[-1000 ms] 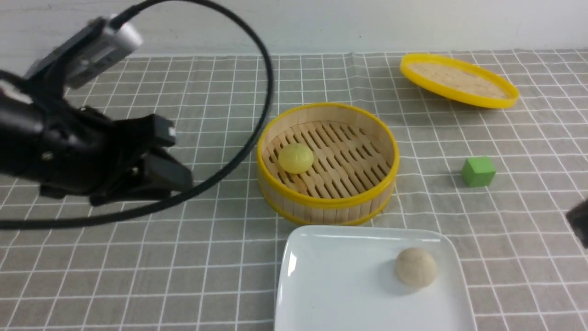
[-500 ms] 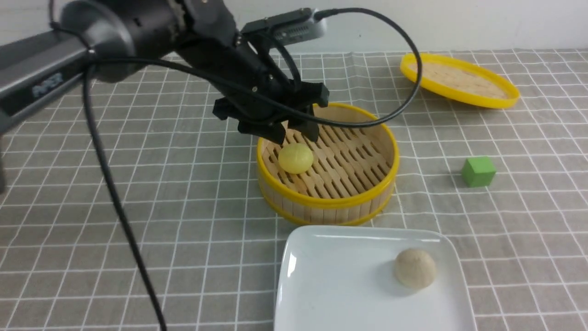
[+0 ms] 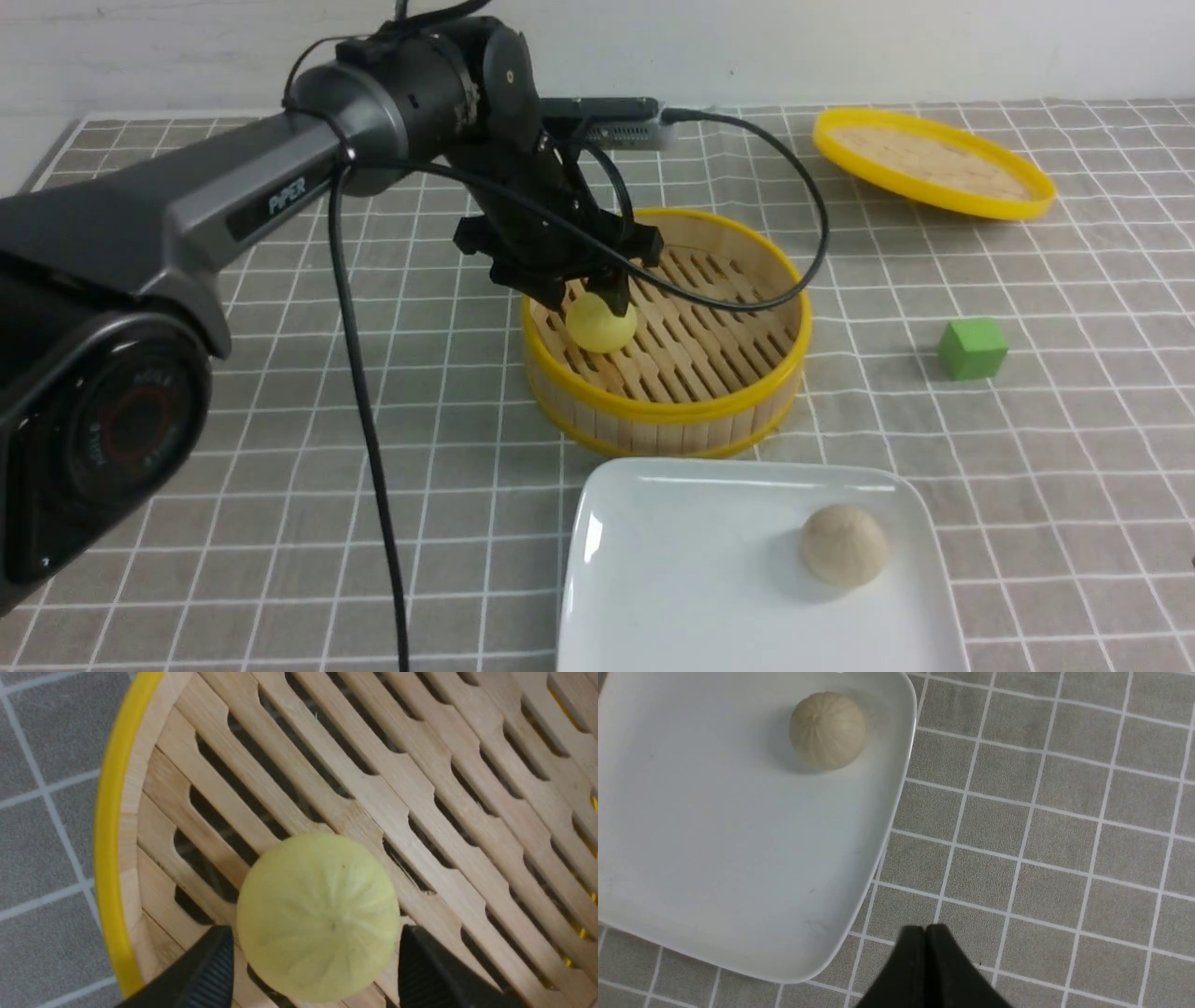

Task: Put the steamed buns into the plate on the grey tablecloth.
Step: 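Reach into the bamboo steamer and grasp a bun with the left gripper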

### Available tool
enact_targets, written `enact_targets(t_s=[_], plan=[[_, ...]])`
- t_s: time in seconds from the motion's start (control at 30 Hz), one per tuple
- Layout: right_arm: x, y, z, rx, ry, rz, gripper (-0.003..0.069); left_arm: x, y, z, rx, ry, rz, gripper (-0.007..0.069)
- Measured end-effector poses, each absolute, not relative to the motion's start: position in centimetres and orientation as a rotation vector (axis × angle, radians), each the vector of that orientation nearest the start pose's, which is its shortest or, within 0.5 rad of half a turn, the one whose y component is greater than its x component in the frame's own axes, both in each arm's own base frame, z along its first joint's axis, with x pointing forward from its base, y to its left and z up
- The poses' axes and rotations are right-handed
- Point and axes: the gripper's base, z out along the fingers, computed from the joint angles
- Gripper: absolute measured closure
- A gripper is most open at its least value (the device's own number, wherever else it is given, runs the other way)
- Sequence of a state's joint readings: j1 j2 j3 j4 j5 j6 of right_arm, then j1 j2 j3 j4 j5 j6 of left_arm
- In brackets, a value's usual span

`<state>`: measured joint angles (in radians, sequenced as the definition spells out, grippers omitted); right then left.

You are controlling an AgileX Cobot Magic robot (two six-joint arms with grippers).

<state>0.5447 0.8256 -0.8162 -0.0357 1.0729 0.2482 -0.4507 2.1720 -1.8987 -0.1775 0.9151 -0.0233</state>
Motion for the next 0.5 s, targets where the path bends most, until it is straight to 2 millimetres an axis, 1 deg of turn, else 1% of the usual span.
enact_targets(t_s=[0.13, 0.17, 0.23, 0.3, 0.37, 0.4, 0.43, 0.47, 0.5], plan=[[11.7, 6.8, 32.2, -0.391, 2.549, 0.255, 0.0660, 43.3, -22.4, 22.4, 0.465, 2.642, -0.374, 0.0177], [11.7, 6.8, 32.3, -0.390, 2.543, 0.258, 0.0659, 43.5, -22.5, 21.7, 0.466, 2.650, -0.370, 0.0215], [11.8, 6.8, 32.3, -0.390, 2.541, 0.259, 0.0658, 43.6, -22.6, 21.3, 0.467, 2.656, -0.370, 0.0245], [11.8, 6.8, 32.3, -0.389, 2.539, 0.261, 0.0658, 43.7, -22.7, 20.7, 0.466, 2.669, -0.372, 0.0330], [11.7, 6.8, 32.3, -0.387, 2.541, 0.268, 0.0657, 43.6, -22.8, 20.7, 0.466, 2.676, -0.378, 0.0410], [11.7, 6.9, 32.3, -0.386, 2.541, 0.270, 0.0656, 43.6, -22.8, 20.7, 0.465, 2.678, -0.379, 0.0428], [11.7, 6.9, 32.3, -0.384, 2.542, 0.273, 0.0656, 43.5, -22.8, 20.9, 0.466, 2.681, -0.382, 0.0469], [11.7, 6.9, 32.3, -0.383, 2.543, 0.280, 0.0655, 43.2, -22.7, 21.5, 0.474, 2.698, -0.384, 0.0554], [11.7, 6.9, 32.3, -0.383, 2.543, 0.281, 0.0654, 43.1, -22.6, 21.8, 0.477, 2.700, -0.385, 0.0578]])
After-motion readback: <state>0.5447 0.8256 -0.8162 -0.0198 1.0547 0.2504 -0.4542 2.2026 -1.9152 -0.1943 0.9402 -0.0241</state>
